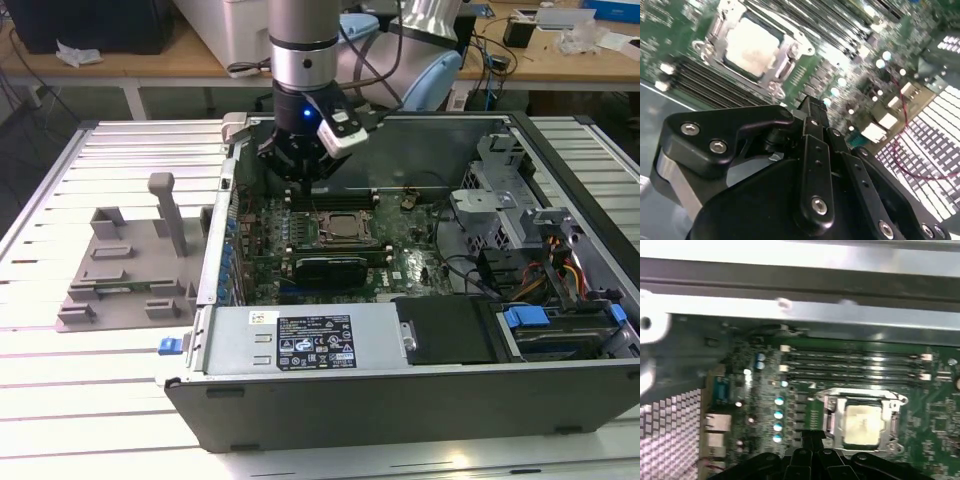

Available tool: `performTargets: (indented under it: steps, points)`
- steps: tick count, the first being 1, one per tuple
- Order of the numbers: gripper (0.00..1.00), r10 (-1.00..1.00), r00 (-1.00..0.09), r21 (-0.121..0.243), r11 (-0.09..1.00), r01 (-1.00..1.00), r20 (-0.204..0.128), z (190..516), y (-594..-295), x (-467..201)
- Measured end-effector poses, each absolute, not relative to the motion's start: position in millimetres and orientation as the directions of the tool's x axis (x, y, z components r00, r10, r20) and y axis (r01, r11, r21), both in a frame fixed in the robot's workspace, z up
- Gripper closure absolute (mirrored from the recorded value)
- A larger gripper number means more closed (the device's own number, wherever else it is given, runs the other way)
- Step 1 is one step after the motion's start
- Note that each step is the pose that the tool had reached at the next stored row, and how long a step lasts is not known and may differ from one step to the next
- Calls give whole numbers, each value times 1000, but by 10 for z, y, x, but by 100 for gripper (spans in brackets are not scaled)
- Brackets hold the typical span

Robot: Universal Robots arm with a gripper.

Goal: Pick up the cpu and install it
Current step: 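Install the first cpu locking lever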

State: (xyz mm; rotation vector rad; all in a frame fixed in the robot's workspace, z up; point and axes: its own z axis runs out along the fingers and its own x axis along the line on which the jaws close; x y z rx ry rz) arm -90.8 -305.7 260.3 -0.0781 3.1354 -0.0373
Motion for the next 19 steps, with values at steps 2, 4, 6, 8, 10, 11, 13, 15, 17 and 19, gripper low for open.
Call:
performTargets:
  steps: [2, 4, 6, 8, 10, 11, 13, 15, 17, 19]
  points:
    - [89, -50, -999, -24, 999, -49, -5, 2603, -2974, -986]
    - [89, -50, -999, -24, 998, -50, -5, 2603, -2885, -1003]
    - [89, -50, -999, -24, 998, -50, -5, 2603, -2779, -1005]
    - [89, -50, -999, -24, 998, -50, -4, 2601, -2716, -975]
    - [89, -50, -999, -24, 998, -49, -3, 2600, -2716, -879]
    - [89, -50, -999, -23, 998, -50, 0, 2598, -2716, -783]
    - [89, -50, -999, -23, 998, -50, 4, 2595, -2716, -660]
    - [89, -50, -999, -23, 998, -50, 5, 2593, -2717, -627]
    - [89, -50, -999, -23, 998, -50, 6, 2593, -2717, -627]
    - [89, -50, -999, -23, 998, -50, 6, 2592, -2716, -627]
